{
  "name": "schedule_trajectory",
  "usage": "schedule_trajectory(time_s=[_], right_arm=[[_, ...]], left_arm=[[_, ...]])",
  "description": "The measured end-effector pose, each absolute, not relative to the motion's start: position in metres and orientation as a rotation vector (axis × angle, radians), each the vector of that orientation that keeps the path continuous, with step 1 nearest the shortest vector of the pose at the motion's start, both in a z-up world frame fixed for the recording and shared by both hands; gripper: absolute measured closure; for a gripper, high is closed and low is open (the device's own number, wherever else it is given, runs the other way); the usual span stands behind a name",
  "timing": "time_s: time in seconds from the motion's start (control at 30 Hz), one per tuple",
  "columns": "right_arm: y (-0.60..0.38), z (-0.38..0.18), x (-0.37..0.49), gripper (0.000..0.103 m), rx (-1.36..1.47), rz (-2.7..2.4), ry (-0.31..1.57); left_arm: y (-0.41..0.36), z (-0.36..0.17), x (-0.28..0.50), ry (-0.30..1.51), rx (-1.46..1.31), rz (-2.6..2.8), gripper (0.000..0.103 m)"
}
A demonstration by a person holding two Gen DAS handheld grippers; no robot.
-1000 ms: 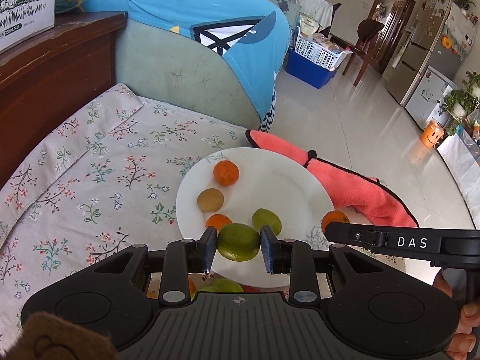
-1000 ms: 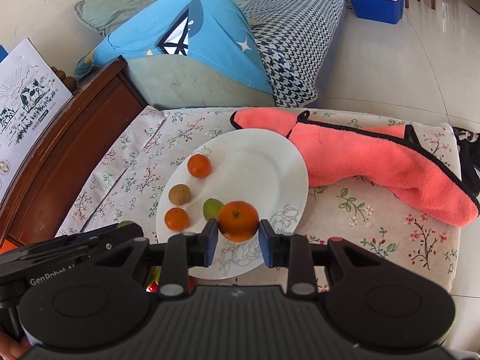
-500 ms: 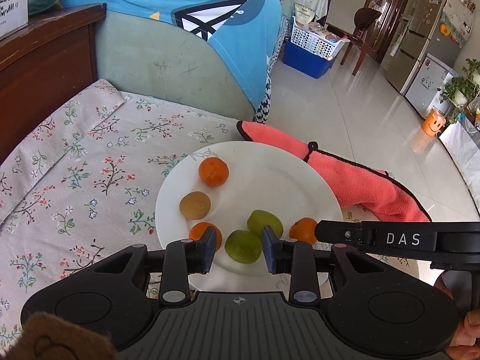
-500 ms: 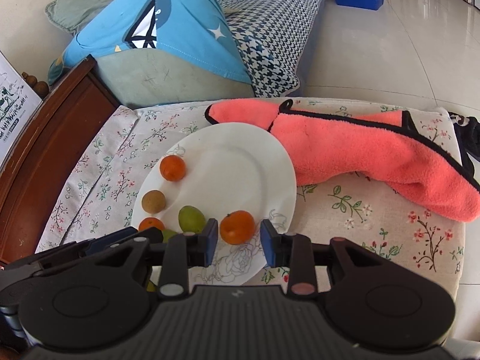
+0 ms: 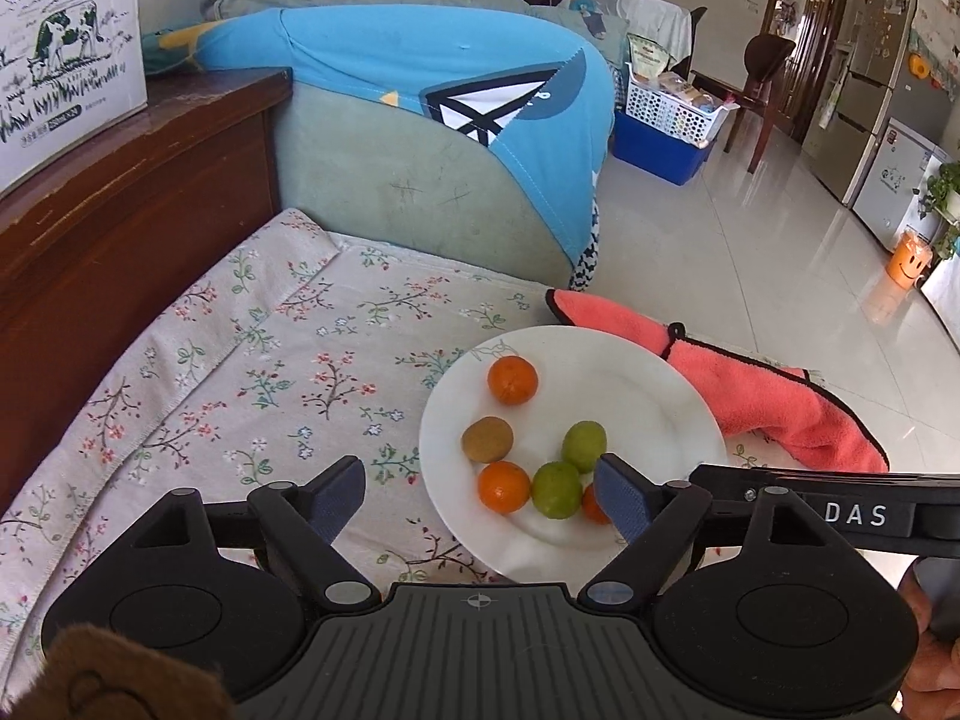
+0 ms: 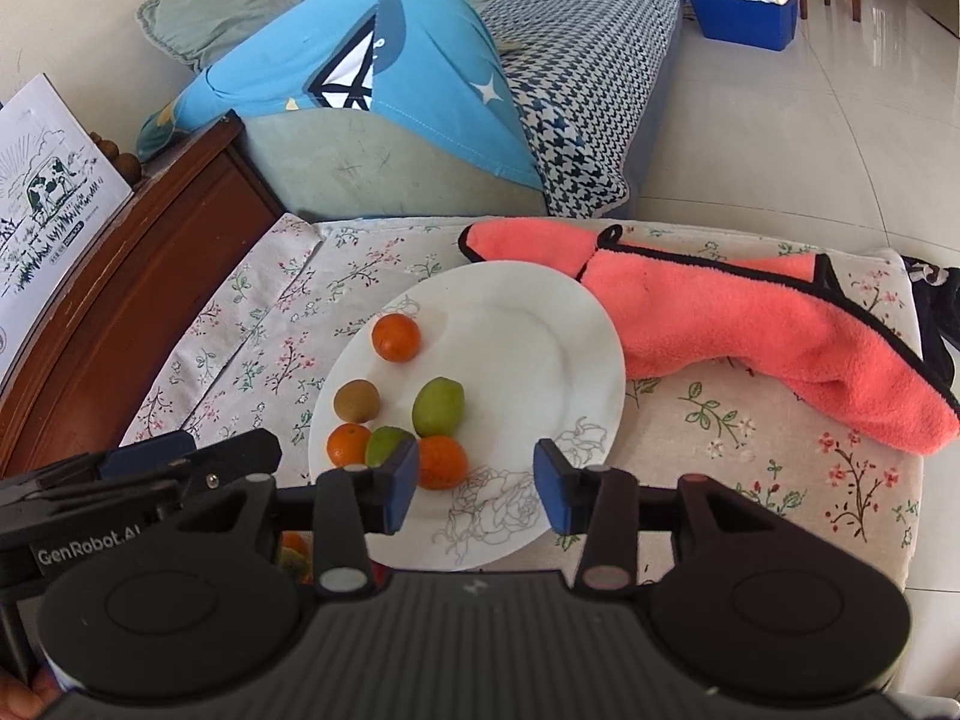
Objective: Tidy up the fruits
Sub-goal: 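Lower both fruits onto the plate and open both tools, then withdraw both tools and move them toward brown fruits in the pile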
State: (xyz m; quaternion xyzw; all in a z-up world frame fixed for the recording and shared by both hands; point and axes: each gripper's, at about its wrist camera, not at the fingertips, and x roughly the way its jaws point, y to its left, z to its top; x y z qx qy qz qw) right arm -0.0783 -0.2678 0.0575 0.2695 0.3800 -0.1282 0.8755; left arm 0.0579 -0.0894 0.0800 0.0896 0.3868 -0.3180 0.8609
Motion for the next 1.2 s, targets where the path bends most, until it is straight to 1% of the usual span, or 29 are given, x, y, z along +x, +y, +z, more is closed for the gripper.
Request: schedule_trajectory(time_s=[0.1,0.17,0.23,0.33,0.47,0.63,0.93,1.2], right_arm=[[-0.259,0.063,-0.085,0.05,0.547,-0.262,0.779],[-0.253,0.066,-0.089,0.042,0.545,-0.255,0.77],[-0.248,0.067,-0.092,0.04,0.542,-0.245,0.77],[-0.238,0.068,-0.098,0.04,0.523,-0.235,0.789],[-0.227,0.066,-0.109,0.039,0.518,-0.216,0.813],[-0.217,0.062,-0.115,0.035,0.507,-0.18,0.832],[-0.196,0.048,-0.119,0.035,0.479,-0.1,0.899],[-0.167,0.031,-0.115,0.035,0.438,-0.039,0.947]], left_arm=[[-0.077,0.082,0.054,0.797,0.22,-0.619,0.012],[-0.066,0.082,0.053,0.797,0.217,-0.592,0.012],[-0.055,0.082,0.051,0.788,0.2,-0.57,0.011],[-0.036,0.081,0.048,0.774,0.176,-0.57,0.011],[-0.022,0.078,0.053,0.823,0.154,-0.599,0.011],[-0.014,0.067,0.057,0.853,0.234,-0.574,0.011],[-0.005,0.044,0.07,0.961,0.287,-0.569,0.011],[-0.013,0.031,0.063,0.912,0.416,-0.649,0.011]])
